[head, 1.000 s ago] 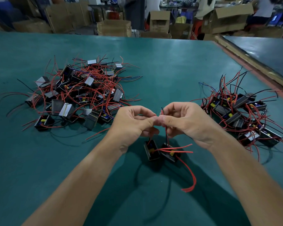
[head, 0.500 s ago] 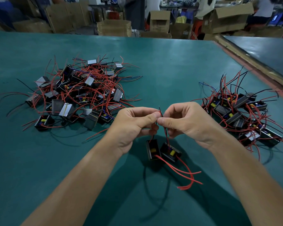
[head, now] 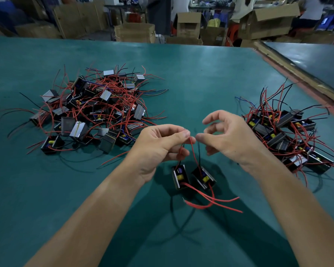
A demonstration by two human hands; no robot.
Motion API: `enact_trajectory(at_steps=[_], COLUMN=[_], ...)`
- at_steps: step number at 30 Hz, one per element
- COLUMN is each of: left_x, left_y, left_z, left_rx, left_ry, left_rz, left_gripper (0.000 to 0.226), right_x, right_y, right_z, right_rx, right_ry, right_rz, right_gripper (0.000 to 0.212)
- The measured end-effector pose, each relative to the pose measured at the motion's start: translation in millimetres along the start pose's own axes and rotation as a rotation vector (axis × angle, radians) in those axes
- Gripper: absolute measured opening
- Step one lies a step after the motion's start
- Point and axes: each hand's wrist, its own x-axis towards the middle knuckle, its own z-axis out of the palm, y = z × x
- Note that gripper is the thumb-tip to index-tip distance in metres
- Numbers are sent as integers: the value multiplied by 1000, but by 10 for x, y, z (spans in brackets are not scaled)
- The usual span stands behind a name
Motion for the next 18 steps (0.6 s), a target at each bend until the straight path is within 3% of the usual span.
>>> enact_trajectory(at_steps=[2, 5, 11, 18], left_x=[-4, -9, 1, -18], left_y=[-9, -29, -48, -35], left_z=[-1, 13, 21, 16], left_rx=[31, 90, 192, 197], left_ry=[-5, -8, -7, -12], left_rz=[11, 44, 95, 92], left_gripper=[10, 11, 10, 6], right_x=[4, -18, -48, -44], right_y=[-6, -25, -40, -40], right_z=[10, 33, 35, 22], right_rx=[-147, -103, -109, -74], right_ry=[90, 39, -141, -149], right_rz=[-121, -229, -229, -234], right_gripper=[29, 6, 12, 16])
